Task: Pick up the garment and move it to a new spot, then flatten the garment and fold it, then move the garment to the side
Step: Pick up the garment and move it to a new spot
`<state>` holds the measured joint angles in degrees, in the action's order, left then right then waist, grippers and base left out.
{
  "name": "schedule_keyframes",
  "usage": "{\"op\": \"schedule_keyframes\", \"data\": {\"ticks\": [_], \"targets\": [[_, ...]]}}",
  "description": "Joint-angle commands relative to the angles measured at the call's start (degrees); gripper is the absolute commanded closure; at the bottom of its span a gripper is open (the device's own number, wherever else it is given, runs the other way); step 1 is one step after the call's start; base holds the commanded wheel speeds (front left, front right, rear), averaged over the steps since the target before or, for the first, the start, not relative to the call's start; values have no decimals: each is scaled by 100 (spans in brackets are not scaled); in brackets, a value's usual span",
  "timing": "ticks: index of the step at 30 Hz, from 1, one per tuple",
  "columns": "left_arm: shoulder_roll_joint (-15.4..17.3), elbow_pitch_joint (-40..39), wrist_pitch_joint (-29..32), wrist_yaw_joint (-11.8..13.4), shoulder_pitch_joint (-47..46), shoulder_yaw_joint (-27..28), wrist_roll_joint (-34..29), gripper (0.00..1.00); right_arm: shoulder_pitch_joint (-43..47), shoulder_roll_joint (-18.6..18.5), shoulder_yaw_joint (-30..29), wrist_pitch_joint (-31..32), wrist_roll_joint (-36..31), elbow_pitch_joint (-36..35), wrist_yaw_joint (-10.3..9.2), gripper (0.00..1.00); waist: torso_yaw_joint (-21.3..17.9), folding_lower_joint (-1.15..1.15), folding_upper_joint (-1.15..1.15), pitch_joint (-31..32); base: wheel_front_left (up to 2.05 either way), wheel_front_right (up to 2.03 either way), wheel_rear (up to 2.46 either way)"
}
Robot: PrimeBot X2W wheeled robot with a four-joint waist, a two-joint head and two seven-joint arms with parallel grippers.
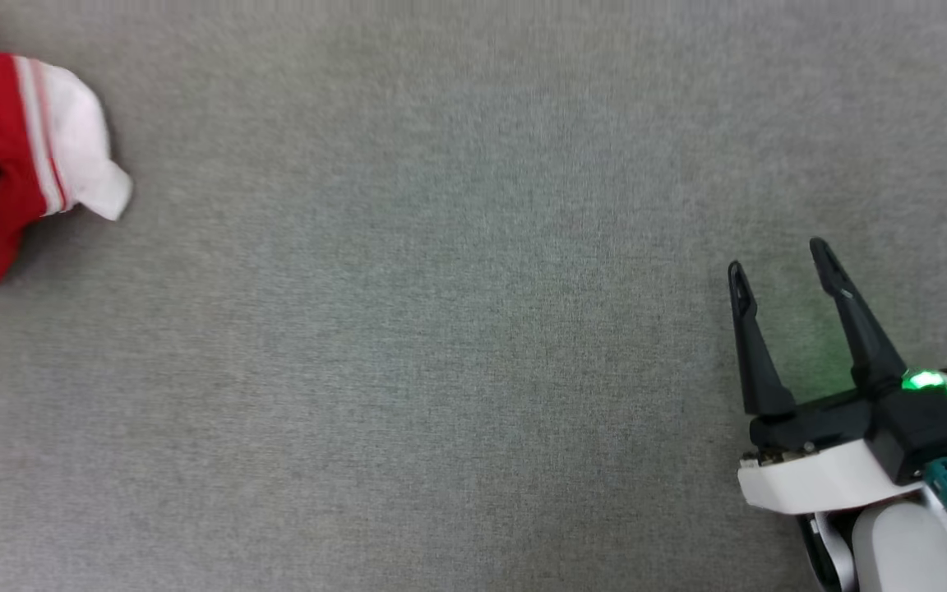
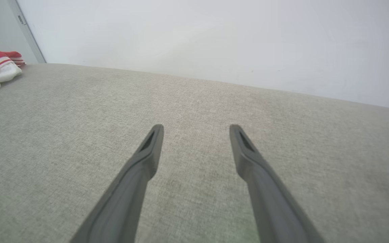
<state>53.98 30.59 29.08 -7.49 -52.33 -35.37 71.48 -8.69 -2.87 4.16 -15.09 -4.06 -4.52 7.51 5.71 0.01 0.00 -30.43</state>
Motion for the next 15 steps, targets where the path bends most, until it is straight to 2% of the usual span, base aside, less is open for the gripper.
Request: {"op": "schedule_keyframes", "data": {"ticks": [1,8,15], "targets": [[82,-183,-190,9,73,-69,39,100,110,-1,4,-12,45,81,-4,0,58,-1,0,528,0,0,0],[267,-950,-1106,9,389,-303,144,100,353,-1,23,-13,286,363,-4,0,52,-1,0,1433,0,0,0],[112,-1623,-1822,9,717,-501,93,100,511,1,31,-13,400,481,-4,0,6,-1,0,1975,0,0,0]]}}
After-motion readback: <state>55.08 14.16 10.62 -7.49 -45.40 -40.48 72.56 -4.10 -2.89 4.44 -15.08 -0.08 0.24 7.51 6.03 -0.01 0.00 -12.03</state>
